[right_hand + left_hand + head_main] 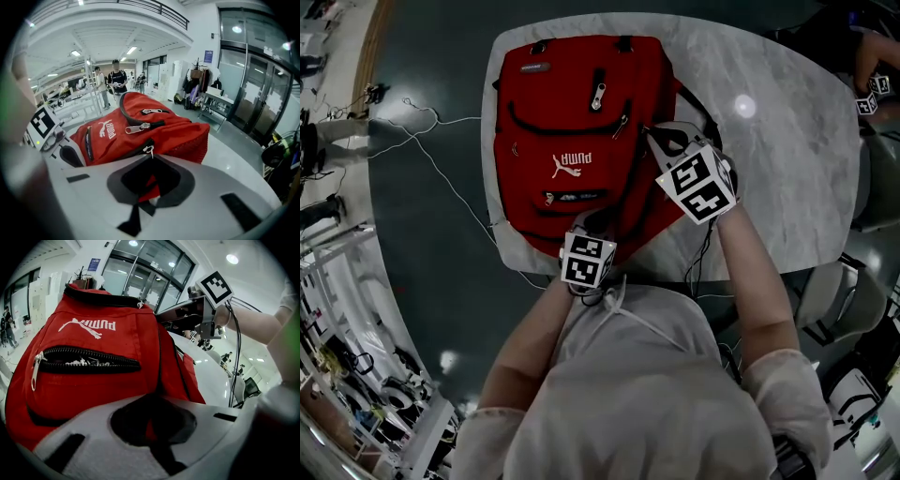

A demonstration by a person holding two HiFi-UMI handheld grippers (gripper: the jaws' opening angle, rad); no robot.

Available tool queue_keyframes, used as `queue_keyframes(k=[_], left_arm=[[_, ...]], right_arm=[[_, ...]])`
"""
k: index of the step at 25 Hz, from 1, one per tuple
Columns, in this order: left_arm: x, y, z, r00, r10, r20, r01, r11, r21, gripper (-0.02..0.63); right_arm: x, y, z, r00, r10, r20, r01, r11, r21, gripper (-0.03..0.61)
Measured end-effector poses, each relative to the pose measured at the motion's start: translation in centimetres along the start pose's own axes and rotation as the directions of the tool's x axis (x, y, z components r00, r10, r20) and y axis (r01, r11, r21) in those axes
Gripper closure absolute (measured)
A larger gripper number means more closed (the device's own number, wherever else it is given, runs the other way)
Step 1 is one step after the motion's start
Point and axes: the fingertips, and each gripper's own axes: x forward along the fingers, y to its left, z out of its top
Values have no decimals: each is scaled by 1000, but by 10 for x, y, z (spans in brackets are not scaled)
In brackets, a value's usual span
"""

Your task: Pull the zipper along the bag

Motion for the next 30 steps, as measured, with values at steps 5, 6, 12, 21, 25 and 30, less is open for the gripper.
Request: queue_keyframes(k=[5, 6, 12, 21, 25, 30], left_arm=[[-1, 0, 0, 1000, -5, -5, 5, 1000, -6, 595], [0, 0, 0, 1000, -5, -5, 5, 1000, -6, 595], [1, 2, -1, 1000, -9, -5, 9, 1000, -7, 595], [-10, -1, 10, 1000, -20, -6, 20, 1000, -20, 595], [-36, -7, 46, 988, -26, 153, 21, 999, 28, 595], [-85, -12, 108, 936, -22, 350, -12, 996, 94, 595]], right_arm=[[-1, -5, -3, 1000, 12, 25, -12, 999, 32, 546], [-2, -7, -3, 1000, 11, 29, -12, 999, 42, 545], [-8, -18, -6, 998, -33, 61, 25, 990, 136, 495], [-49, -23, 3, 979, -141, 144, 97, 955, 279, 498], [-70, -6, 15, 962, -187, 201, 109, 932, 346, 531], [-93, 24, 33, 944, -217, 248, 130, 937, 324, 545]])
